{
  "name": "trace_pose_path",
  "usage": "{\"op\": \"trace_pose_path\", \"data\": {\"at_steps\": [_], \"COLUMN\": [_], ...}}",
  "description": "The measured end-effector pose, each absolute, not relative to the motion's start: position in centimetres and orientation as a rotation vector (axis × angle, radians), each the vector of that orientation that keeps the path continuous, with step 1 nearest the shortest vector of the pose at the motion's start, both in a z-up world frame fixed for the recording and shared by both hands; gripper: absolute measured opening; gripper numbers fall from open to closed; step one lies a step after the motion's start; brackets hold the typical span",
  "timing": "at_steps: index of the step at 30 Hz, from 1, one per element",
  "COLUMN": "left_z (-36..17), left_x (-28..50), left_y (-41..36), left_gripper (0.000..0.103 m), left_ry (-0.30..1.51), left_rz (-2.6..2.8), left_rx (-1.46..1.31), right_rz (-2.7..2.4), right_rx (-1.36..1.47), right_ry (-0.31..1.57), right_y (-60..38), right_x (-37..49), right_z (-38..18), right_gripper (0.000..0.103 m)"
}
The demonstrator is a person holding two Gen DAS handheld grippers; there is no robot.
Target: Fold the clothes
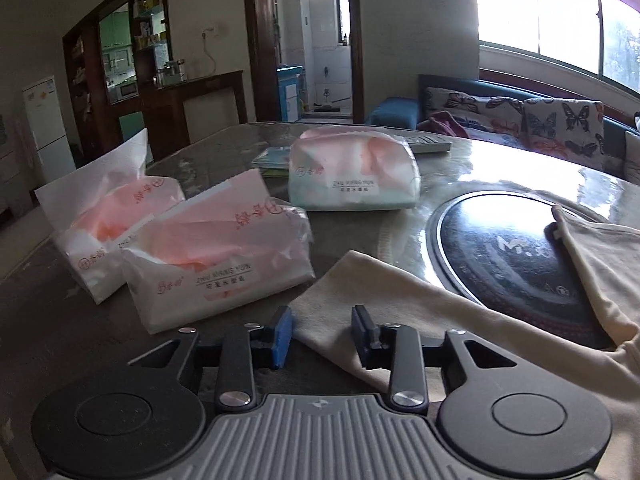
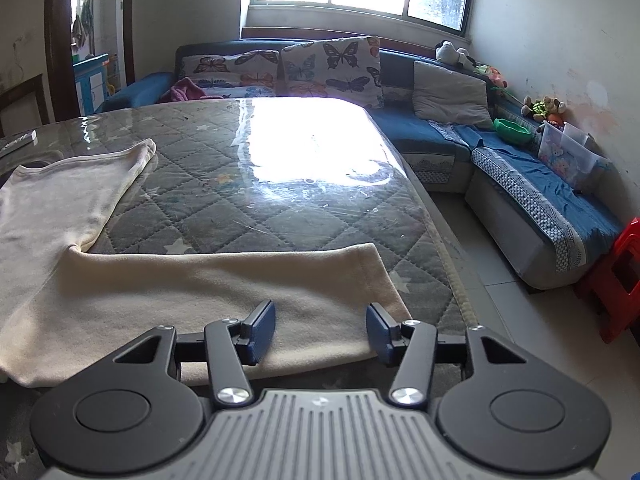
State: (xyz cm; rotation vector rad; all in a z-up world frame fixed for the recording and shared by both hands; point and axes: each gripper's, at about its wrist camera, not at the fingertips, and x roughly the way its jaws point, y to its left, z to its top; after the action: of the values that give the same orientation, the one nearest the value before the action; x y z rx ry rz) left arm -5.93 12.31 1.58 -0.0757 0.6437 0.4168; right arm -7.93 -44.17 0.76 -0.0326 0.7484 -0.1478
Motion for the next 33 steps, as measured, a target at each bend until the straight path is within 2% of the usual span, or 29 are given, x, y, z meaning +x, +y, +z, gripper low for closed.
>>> {"op": "trace_pose_path", "data": {"at_steps": [6, 11, 13, 16, 22, 29, 33], "left_z": [2.2, 2.1, 2.0, 2.5, 6.4, 12.7, 12.7], "left_x": [-7.1, -6.7, -6.6, -7.1, -8.6, -10.2, -10.0], "left_y": [13.9, 13.2, 13.3, 13.4, 10.8, 1.4, -4.1], "left_gripper": [0.038, 0.035, 0.015, 0.005, 0.004, 0.004, 0.004], "left_ry": [0.645, 0.651, 0.644, 0.628, 0.528, 0.387, 0.390], "left_rz": [0.415, 0.391, 0.396, 0.395, 0.254, -0.121, -0.315], "left_rx": [-0.224, -0.223, -0.233, -0.265, -0.309, -0.272, -0.270], "right_rz": [-0.142, -0.104, -0.074, -0.022, 0.101, 0.206, 0.253], "right_rx": [-0.035, -0.049, -0.061, -0.074, -0.069, -0.069, -0.046], "right_ry": [0.744, 0.712, 0.695, 0.675, 0.655, 0.631, 0.632], "right_y": [-44.0, -42.9, -42.2, -41.0, -38.5, -36.2, -35.4], "right_x": [-8.0, -8.1, -8.3, -8.5, -8.7, -8.7, -8.7], "right_z": [1.1, 2.4, 3.1, 4.1, 5.5, 6.3, 6.3], "right_gripper": [0.052, 0.052, 0.052, 0.051, 0.050, 0.049, 0.049]}}
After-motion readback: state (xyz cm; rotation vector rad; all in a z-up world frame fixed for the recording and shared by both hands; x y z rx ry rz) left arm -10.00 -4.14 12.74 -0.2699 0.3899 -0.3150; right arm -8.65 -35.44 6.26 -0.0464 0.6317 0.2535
